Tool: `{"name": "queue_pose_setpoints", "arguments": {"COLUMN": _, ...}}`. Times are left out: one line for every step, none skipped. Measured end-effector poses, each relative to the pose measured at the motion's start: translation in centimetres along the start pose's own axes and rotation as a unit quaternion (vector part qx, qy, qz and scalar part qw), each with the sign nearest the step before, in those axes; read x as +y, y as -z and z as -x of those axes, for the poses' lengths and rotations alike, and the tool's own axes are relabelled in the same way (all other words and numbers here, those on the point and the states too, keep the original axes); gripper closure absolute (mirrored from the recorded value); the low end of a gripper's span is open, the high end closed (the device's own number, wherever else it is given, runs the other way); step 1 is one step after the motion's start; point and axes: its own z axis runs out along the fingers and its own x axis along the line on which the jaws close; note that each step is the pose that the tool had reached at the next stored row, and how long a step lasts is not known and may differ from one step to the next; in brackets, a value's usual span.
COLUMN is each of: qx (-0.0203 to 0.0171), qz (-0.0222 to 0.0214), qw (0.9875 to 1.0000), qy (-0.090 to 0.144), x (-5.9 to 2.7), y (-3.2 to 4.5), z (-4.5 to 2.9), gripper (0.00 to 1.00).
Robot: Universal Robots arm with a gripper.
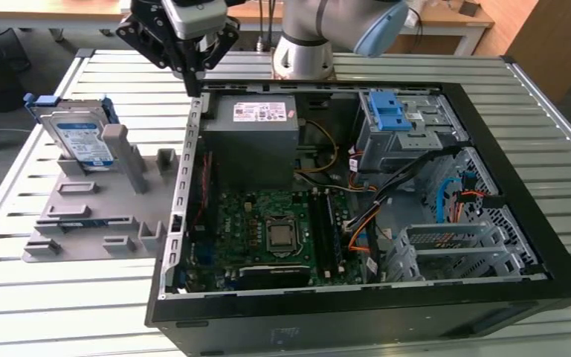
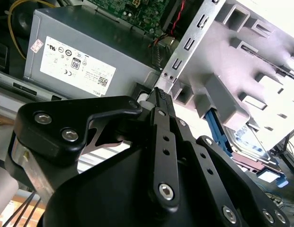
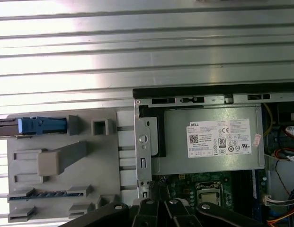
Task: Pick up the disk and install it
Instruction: 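Reach for the disk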
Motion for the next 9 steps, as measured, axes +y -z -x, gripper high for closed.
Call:
{"name": "queue_pose_setpoints", "arguments": {"qx": 0.0, "qz": 0.0, "qw": 1.0, "qy": 0.0, "x": 0.0, "y": 0.0, "z": -0.04, "gripper": 0.89}}
{"name": "queue_pose_setpoints", "arguments": {"qx": 0.0, "qz": 0.0, "qw": 1.0, "qy": 0.0, "x": -0.01, "y": -0.01, "z": -0.11, "gripper": 0.89}}
{"name": "queue_pose_setpoints", "arguments": {"qx": 0.0, "qz": 0.0, "qw": 1.0, "qy": 0.0, "x": -0.02, "y": -0.01, "z": -0.2, "gripper": 0.89}}
{"name": "queue_pose_setpoints", "arguments": {"qx": 0.0, "qz": 0.0, "qw": 1.0, "qy": 0.0, "x": -0.02, "y": -0.02, "z": -0.32, "gripper": 0.89}}
{"name": "queue_pose_setpoints", "arguments": {"qx": 0.0, "qz": 0.0, "qw": 1.0, "qy": 0.0, "x": -0.03, "y": -0.03, "z": -0.46, "gripper": 0.89}}
{"name": "queue_pose_setpoints", "arguments": {"qx": 0.0, "qz": 0.0, "qw": 1.0, "qy": 0.0, "x": -0.03, "y": -0.03, "z": -0.56, "gripper": 0.89}}
{"name": "queue_pose_setpoints", "arguments": {"qx": 0.0001, "qz": 0.0, "qw": 1.0, "qy": 0.0, "x": -0.04, "y": -0.03, "z": -0.66, "gripper": 0.89}}
{"name": "queue_pose_setpoints", "arguments": {"qx": 0.0, "qz": 0.0, "qw": 1.0, "qy": 0.0, "x": -0.05, "y": -0.04, "z": -0.78, "gripper": 0.89}}
{"name": "queue_pose_setpoints", "arguments": {"qx": 0.0, "qz": 0.0, "qw": 1.0, "qy": 0.0, "x": -0.06, "y": -0.04, "z": -0.89, "gripper": 0.89}}
